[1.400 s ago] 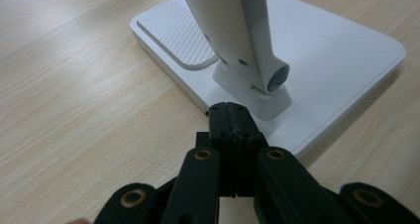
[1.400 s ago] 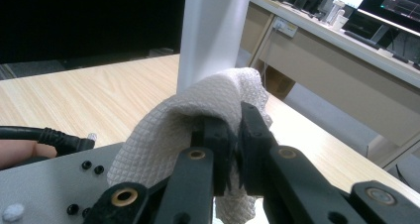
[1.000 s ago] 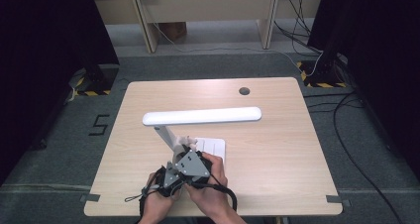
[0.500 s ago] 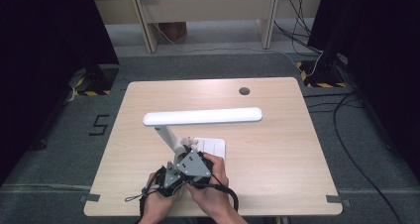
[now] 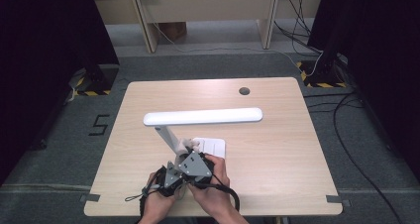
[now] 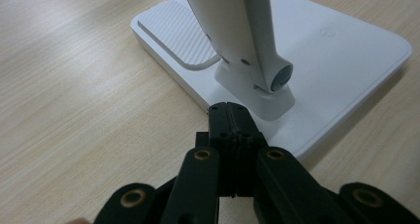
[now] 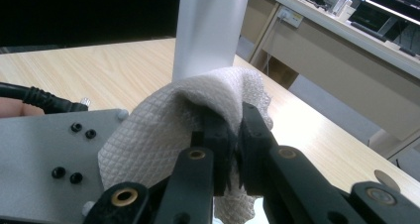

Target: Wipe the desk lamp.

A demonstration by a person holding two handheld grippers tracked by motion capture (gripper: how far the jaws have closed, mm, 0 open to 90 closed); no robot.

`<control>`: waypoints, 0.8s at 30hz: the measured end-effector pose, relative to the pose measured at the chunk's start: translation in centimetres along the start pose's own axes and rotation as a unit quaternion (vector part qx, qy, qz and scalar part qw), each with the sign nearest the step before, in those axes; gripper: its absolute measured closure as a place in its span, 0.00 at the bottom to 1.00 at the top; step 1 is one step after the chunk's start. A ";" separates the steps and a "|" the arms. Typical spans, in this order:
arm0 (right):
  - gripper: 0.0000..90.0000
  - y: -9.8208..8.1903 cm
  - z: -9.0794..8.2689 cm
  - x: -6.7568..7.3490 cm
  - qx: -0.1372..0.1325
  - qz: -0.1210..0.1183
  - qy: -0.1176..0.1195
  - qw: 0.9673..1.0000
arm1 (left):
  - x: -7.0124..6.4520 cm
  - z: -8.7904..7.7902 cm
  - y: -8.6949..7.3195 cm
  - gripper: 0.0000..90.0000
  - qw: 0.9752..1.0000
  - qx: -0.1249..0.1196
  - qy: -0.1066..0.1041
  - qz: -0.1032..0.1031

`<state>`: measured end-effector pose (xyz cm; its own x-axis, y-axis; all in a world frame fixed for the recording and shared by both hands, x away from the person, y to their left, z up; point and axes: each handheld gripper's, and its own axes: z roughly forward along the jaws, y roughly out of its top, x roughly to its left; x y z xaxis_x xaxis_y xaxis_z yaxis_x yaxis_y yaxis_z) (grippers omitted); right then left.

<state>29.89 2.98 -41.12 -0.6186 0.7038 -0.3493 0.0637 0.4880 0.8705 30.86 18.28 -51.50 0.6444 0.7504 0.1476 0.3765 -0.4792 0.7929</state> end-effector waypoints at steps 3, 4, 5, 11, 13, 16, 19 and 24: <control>0.95 -0.2 0.1 0.0 0.002 -0.001 -0.001 1.000 | 0.0 0.0 0.0 0.99 1.000 0.000 0.000 0.001; 0.95 -0.3 0.1 0.0 0.002 0.001 0.000 1.000 | 0.0 0.0 0.0 0.99 1.000 0.000 0.000 0.001; 0.95 -0.4 0.2 0.0 0.004 0.000 -0.001 1.000 | 0.0 0.0 0.0 0.99 1.000 0.000 0.000 0.001; 0.95 -0.8 0.4 0.1 0.011 -0.001 -0.001 1.000 | 0.0 0.0 0.0 0.99 1.000 -0.002 0.000 -0.002; 0.95 -0.9 0.4 0.1 0.014 -0.004 -0.001 1.000 | 0.0 0.0 0.0 0.99 1.000 -0.002 0.002 -0.002; 0.95 -1.1 0.5 0.1 0.017 -0.005 -0.001 1.000 | 0.0 0.0 0.0 0.99 1.000 -0.002 -0.001 -0.006; 0.95 -1.4 0.5 0.2 0.022 -0.005 0.000 1.000 | 0.0 0.1 -0.1 0.99 1.000 -0.004 0.000 -0.007; 0.95 -1.7 0.6 0.3 0.026 -0.007 -0.001 1.000 | 0.1 0.2 -0.2 0.99 1.000 -0.001 -0.001 -0.010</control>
<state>30.09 2.67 -42.94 -0.6183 0.6975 -0.3621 0.0958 0.5242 0.8462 30.97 18.35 -51.73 0.6384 0.7587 0.1297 0.3880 -0.4628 0.7970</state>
